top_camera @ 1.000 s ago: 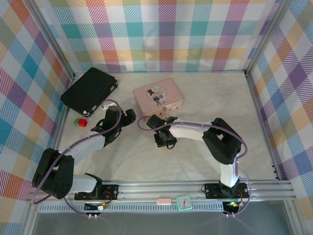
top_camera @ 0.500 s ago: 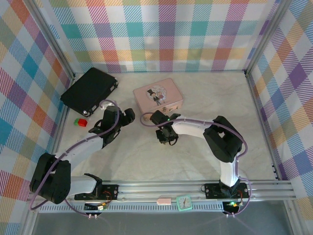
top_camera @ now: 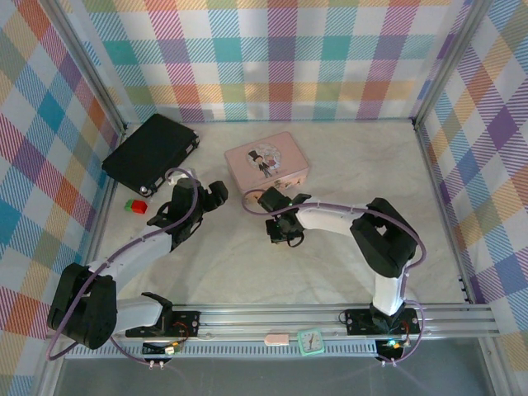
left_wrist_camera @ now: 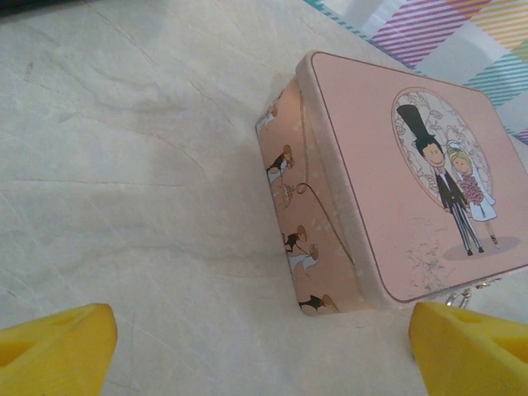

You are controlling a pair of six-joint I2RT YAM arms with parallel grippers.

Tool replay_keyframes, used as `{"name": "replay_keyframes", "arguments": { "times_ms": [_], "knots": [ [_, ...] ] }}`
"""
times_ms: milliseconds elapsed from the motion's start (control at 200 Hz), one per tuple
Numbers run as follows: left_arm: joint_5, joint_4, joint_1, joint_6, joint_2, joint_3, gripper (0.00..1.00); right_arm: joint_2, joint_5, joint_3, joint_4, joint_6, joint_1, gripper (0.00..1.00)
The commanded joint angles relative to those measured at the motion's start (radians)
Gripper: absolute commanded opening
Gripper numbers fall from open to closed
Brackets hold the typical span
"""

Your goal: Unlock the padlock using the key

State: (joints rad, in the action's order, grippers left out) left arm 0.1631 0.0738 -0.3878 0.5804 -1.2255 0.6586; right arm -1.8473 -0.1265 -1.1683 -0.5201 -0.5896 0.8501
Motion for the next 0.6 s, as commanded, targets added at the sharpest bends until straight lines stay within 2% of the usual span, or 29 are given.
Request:
{"name": "replay_keyframes", "arguments": {
  "times_ms": [0, 420, 595],
  "knots": [
    [-0.034, 0.010, -0.005, 0.031, 0.018, -0.002, 0.91, 0.049, 0.055, 0.018, 0.015, -0.052, 0.003, 0.24],
    [-0.042, 0.009, -0.013, 0.039, 0.020, 0.001, 0.91, 0.060, 0.041, 0.073, -0.006, -0.103, 0.004, 0.21],
    [-0.056, 0.009, -0.019, 0.039, 0.015, 0.010, 0.91, 0.016, 0.040, 0.069, -0.003, -0.113, 0.006, 0.21]
  ]
}}
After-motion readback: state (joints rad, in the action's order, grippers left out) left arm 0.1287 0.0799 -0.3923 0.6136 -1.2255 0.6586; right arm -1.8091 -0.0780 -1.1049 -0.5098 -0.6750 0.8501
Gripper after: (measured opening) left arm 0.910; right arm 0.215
